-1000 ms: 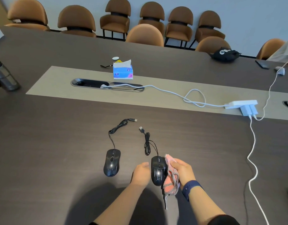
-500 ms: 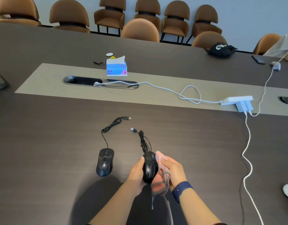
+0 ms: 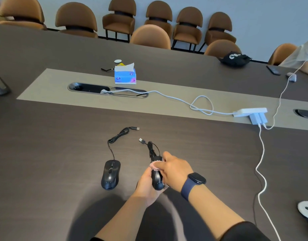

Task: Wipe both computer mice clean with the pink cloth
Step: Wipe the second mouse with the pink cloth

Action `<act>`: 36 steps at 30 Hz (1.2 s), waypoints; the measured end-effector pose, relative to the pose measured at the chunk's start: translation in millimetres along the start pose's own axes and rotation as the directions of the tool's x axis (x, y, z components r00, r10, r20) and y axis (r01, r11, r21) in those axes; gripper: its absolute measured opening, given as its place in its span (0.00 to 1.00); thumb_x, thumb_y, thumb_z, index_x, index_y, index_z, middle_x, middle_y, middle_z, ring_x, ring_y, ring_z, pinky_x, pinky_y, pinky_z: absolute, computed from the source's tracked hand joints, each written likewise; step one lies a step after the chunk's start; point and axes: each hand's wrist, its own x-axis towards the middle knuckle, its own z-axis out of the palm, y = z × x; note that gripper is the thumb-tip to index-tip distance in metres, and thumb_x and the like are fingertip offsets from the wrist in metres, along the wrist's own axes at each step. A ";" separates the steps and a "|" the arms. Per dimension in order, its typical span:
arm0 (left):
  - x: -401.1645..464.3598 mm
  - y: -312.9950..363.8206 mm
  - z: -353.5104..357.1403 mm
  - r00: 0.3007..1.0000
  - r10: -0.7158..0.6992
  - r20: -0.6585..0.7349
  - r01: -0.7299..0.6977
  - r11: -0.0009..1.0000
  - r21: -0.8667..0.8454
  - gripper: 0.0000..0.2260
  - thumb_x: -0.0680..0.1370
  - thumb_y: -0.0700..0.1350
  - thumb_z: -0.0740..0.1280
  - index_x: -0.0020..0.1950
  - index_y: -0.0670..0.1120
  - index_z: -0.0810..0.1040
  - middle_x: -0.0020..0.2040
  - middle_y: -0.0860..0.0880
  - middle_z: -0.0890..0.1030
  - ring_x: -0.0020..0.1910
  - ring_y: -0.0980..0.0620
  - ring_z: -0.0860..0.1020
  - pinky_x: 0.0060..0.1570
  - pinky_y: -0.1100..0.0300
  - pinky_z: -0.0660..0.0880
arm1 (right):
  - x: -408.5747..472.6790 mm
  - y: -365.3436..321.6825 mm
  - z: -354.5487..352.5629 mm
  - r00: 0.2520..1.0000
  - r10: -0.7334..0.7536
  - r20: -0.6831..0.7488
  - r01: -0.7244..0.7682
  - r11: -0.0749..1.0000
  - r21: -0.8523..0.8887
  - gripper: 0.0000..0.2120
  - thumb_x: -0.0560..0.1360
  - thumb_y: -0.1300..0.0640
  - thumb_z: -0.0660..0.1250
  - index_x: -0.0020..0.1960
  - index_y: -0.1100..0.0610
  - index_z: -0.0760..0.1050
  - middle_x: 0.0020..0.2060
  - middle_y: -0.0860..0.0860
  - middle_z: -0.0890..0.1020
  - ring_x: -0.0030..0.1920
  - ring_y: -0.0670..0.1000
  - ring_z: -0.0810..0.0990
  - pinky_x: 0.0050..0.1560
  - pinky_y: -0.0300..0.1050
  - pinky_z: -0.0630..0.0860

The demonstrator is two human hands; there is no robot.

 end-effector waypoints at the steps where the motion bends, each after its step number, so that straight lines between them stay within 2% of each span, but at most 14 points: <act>1: 1.0 -0.4 -1.1 1.000 0.000 0.009 0.000 1.000 -0.002 0.15 0.80 0.51 0.57 0.49 0.48 0.82 0.47 0.44 0.85 0.45 0.48 0.84 0.46 0.52 0.77 | 0.1 -0.3 4.3 1.000 -0.018 -0.009 0.018 1.000 -0.004 0.15 0.77 0.56 0.64 0.60 0.43 0.77 0.42 0.51 0.64 0.35 0.56 0.66 0.25 0.41 0.51; 4: 1.7 -2.5 -4.5 1.000 0.002 0.005 -0.002 1.000 -0.017 0.12 0.79 0.50 0.58 0.48 0.45 0.79 0.40 0.44 0.84 0.40 0.47 0.83 0.39 0.54 0.77 | -8.4 -2.5 12.8 0.998 -0.068 -0.015 0.067 0.997 -0.049 0.12 0.68 0.57 0.73 0.50 0.45 0.80 0.37 0.49 0.62 0.29 0.54 0.63 0.24 0.38 0.46; 6: 4.0 -5.2 -9.7 1.000 0.004 -0.018 -0.005 0.998 -0.068 0.17 0.81 0.53 0.55 0.53 0.44 0.78 0.42 0.43 0.85 0.42 0.45 0.84 0.40 0.54 0.78 | -18.7 -6.9 18.1 0.997 -0.069 -0.045 0.066 0.996 -0.062 0.12 0.64 0.57 0.75 0.46 0.45 0.80 0.33 0.49 0.64 0.26 0.52 0.60 0.22 0.38 0.50; 9: 4.1 -6.0 -15.4 0.998 -0.036 -0.046 0.031 0.994 -0.102 0.22 0.81 0.55 0.56 0.62 0.41 0.77 0.52 0.42 0.82 0.50 0.44 0.82 0.50 0.52 0.78 | -38.5 -14.1 28.9 0.997 -0.029 -0.067 0.030 0.999 0.017 0.11 0.69 0.56 0.71 0.49 0.44 0.77 0.34 0.50 0.70 0.27 0.52 0.63 0.24 0.40 0.58; 14: -0.7 -5.7 -16.3 0.993 -0.091 -0.080 0.081 0.988 -0.128 0.26 0.81 0.57 0.56 0.64 0.37 0.77 0.52 0.41 0.85 0.46 0.46 0.84 0.49 0.53 0.77 | -64.1 -25.1 35.0 0.998 -0.016 -0.069 0.024 0.993 0.116 0.08 0.72 0.54 0.65 0.49 0.42 0.75 0.35 0.49 0.71 0.27 0.54 0.70 0.26 0.40 0.60; 18: -5.8 -6.6 -14.9 0.998 -0.054 -0.032 0.050 0.991 -0.122 0.25 0.81 0.57 0.53 0.67 0.41 0.75 0.60 0.40 0.83 0.58 0.43 0.81 0.60 0.49 0.74 | -47.7 -12.4 18.8 0.948 0.209 -0.238 -0.132 0.944 0.303 0.08 0.76 0.51 0.65 0.53 0.41 0.77 0.36 0.50 0.72 0.31 0.56 0.75 0.27 0.45 0.71; 21: -8.4 -5.6 -11.0 0.998 -0.037 0.045 0.042 0.993 -0.114 0.24 0.81 0.56 0.54 0.70 0.43 0.73 0.68 0.42 0.77 0.67 0.43 0.75 0.67 0.49 0.69 | -29.4 -2.7 15.6 0.956 0.224 -0.188 -0.164 0.944 0.287 0.09 0.79 0.47 0.62 0.55 0.41 0.80 0.39 0.49 0.69 0.35 0.57 0.74 0.32 0.47 0.71; 24: -11.2 -5.2 -6.5 0.999 -0.049 0.024 0.052 0.987 -0.153 0.25 0.82 0.56 0.52 0.69 0.40 0.72 0.66 0.39 0.78 0.64 0.41 0.76 0.62 0.48 0.72 | -31.9 -6.7 20.7 0.971 0.176 -0.164 -0.129 0.956 0.264 0.09 0.79 0.47 0.62 0.55 0.41 0.79 0.39 0.50 0.69 0.34 0.57 0.73 0.30 0.44 0.66; 26: -13.1 -6.2 -7.9 0.999 -0.043 -0.014 0.040 0.987 -0.155 0.25 0.81 0.56 0.53 0.67 0.39 0.74 0.60 0.38 0.81 0.59 0.41 0.79 0.57 0.48 0.75 | -44.1 -12.3 26.0 0.973 0.135 -0.189 -0.084 0.963 0.256 0.08 0.77 0.49 0.64 0.54 0.41 0.79 0.36 0.48 0.68 0.31 0.52 0.70 0.28 0.41 0.63; 29: -14.6 -5.9 -10.9 0.997 -0.046 -0.061 0.038 0.990 -0.135 0.25 0.81 0.56 0.56 0.64 0.37 0.76 0.53 0.39 0.84 0.49 0.43 0.84 0.49 0.51 0.78 | -66.8 -23.5 34.6 0.984 0.140 -0.110 -0.086 0.913 0.400 0.05 0.77 0.42 0.59 0.49 0.35 0.74 0.37 0.44 0.73 0.35 0.46 0.74 0.31 0.38 0.65; 31: -14.7 -5.0 -10.8 0.995 -0.077 -0.065 0.064 0.982 -0.178 0.26 0.80 0.57 0.57 0.65 0.37 0.77 0.55 0.41 0.83 0.47 0.46 0.83 0.49 0.53 0.79 | -80.7 -29.5 44.9 0.985 0.128 -0.112 -0.064 0.889 0.454 0.04 0.78 0.43 0.60 0.46 0.32 0.68 0.37 0.44 0.74 0.37 0.50 0.76 0.33 0.42 0.66; 32: -14.7 -4.5 -10.2 0.994 -0.089 -0.059 0.076 0.978 -0.193 0.26 0.80 0.57 0.57 0.65 0.37 0.76 0.55 0.41 0.83 0.46 0.47 0.83 0.50 0.53 0.78 | -85.7 -31.8 48.7 0.984 0.130 -0.120 -0.064 0.893 0.446 0.02 0.78 0.43 0.61 0.49 0.35 0.69 0.37 0.43 0.74 0.38 0.50 0.77 0.33 0.42 0.66; 34: -14.1 -4.0 -10.1 0.996 -0.085 -0.040 0.075 0.978 -0.193 0.27 0.80 0.57 0.57 0.66 0.36 0.75 0.54 0.40 0.83 0.46 0.46 0.82 0.51 0.51 0.77 | -86.1 -30.9 45.6 0.968 0.193 -0.161 -0.101 0.887 0.451 0.05 0.77 0.41 0.61 0.50 0.39 0.73 0.35 0.45 0.76 0.35 0.49 0.79 0.32 0.40 0.70; 36: -17.9 -2.8 -8.2 0.998 -0.057 -0.006 0.055 0.983 -0.174 0.26 0.81 0.55 0.56 0.65 0.35 0.75 0.54 0.38 0.83 0.50 0.43 0.82 0.55 0.50 0.77 | -74.9 -20.7 40.6 0.928 0.278 -0.250 -0.144 0.883 0.448 0.08 0.76 0.40 0.59 0.50 0.37 0.76 0.34 0.47 0.75 0.32 0.48 0.78 0.32 0.44 0.75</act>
